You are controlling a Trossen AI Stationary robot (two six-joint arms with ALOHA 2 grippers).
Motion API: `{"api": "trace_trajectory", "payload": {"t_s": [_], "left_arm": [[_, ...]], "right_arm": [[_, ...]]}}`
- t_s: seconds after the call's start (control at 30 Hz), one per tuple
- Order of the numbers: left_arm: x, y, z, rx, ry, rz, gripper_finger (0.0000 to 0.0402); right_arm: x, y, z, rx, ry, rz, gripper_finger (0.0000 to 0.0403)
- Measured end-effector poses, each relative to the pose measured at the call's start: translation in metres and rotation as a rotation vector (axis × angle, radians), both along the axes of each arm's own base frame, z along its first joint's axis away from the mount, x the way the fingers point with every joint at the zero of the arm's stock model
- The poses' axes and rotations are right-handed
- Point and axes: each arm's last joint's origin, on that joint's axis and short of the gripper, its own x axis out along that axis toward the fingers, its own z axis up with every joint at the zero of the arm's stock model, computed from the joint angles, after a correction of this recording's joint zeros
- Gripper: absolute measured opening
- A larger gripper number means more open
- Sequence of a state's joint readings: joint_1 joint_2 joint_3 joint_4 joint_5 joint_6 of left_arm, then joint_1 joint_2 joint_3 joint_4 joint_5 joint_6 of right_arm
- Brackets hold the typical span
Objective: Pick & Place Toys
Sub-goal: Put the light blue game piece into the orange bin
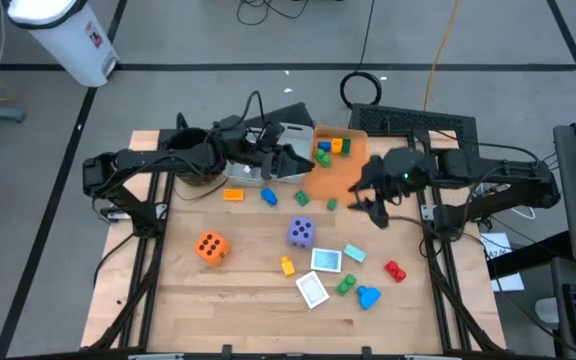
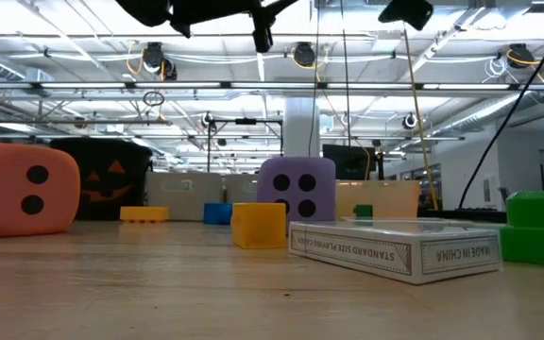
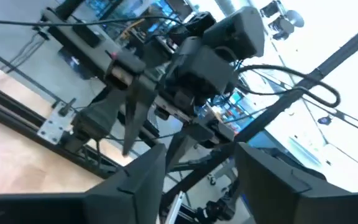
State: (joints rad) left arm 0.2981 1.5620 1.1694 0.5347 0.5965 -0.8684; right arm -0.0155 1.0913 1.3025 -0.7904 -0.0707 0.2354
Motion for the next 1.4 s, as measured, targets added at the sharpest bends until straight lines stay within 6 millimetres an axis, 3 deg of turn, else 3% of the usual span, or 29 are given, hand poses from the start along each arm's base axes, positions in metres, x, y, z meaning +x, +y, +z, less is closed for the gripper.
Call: {"api": "trace_trajectory", "payload": {"t_s": [0.23,0.33,0.5,0.77,1.1,1.4], "left_arm": [[0.001,-0.009,0.001,0.056,-0.024,-0.074,0.0225],[0.002,-0.013,0.001,0.063,-0.031,-0.085,0.0225],[0.004,-0.02,0.001,0.063,-0.032,-0.106,0.0225],[-0.002,-0.033,0.009,0.058,-0.031,-0.139,0.0225],[-0.018,-0.045,0.026,0.105,-0.054,-0.157,0.0225],[-0.021,-0.045,0.026,0.108,-0.02,-0.153,0.0225]], "right_arm": [[-0.007,0.044,-0.031,-0.024,0.344,0.188,0.0238],[-0.002,0.058,-0.046,-0.068,0.447,0.136,0.0232],[0.007,0.071,-0.075,0.016,0.464,-0.011,0.0227],[0.013,0.084,-0.118,0.229,0.393,-0.248,0.0227],[0.023,0.086,-0.156,0.108,0.507,-0.301,0.0202],[0.031,0.091,-0.182,0.077,0.645,-0.278,0.0201]]}}
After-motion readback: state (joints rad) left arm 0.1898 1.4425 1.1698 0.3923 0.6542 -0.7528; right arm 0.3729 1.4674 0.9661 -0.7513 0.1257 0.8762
